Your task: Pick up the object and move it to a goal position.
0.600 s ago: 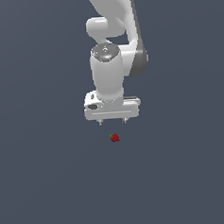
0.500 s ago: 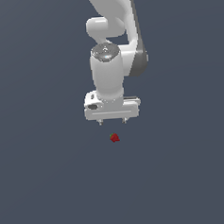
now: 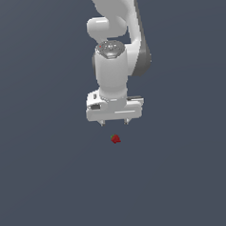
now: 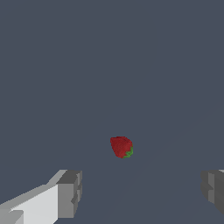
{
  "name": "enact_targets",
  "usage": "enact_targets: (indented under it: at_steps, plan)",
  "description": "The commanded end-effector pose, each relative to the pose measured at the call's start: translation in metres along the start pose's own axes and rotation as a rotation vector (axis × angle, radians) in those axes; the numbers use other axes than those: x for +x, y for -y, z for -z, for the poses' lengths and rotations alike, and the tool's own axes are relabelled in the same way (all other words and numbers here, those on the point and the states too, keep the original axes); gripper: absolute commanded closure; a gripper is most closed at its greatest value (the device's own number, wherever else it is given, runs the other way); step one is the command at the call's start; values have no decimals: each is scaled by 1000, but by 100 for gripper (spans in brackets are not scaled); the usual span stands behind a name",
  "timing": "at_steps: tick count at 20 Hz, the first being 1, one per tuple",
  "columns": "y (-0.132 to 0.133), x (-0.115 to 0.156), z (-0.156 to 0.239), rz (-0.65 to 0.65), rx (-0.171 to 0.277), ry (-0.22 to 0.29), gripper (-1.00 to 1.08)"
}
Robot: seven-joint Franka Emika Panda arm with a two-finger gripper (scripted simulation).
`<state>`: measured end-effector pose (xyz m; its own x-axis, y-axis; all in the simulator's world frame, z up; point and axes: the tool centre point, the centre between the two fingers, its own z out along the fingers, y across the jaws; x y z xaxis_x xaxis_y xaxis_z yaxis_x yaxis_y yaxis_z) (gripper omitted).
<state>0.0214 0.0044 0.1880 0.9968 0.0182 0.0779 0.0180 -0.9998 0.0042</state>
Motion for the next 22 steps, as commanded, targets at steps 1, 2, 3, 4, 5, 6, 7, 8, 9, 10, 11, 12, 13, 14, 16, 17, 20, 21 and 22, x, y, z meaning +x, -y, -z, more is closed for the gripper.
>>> enact_targets:
  at_steps: [1, 2, 3, 4, 5, 6, 7, 8, 9, 10, 11, 12, 13, 14, 16, 17, 20, 21, 22]
  plan:
    - [0, 1, 1, 7, -5, -3, -92]
    - [0, 1, 1, 7, -5, -3, -92]
    - [0, 1, 0, 6, -4, -3, -92]
    - [0, 1, 1, 3, -3, -2, -92]
    - [0, 1, 1, 1, -3, -3, -92]
    - [0, 1, 1, 1, -3, -3, -92]
    - [0, 1, 1, 3, -3, -3, -92]
    - [0, 1, 0, 6, -3, -2, -92]
    - [0, 0, -1, 10, -3, -1, -92]
    - [0, 0, -3, 15, -3, 0, -92]
    - [0, 0, -6, 22, -3, 2, -92]
    - [0, 0, -8, 30, -3, 4, -92]
    - [0, -1, -12, 39, -3, 6, -92]
    - [-1, -1, -15, 50, -3, 9, -92]
    - [-1, -2, -24, 75, -3, 15, -92]
    - [-1, -3, -29, 89, -3, 18, -92]
    - [-2, -6, -47, 140, -1, 31, -92]
    - [-2, -7, -54, 160, 0, 36, -92]
    - [-2, -9, -61, 181, 2, 41, -92]
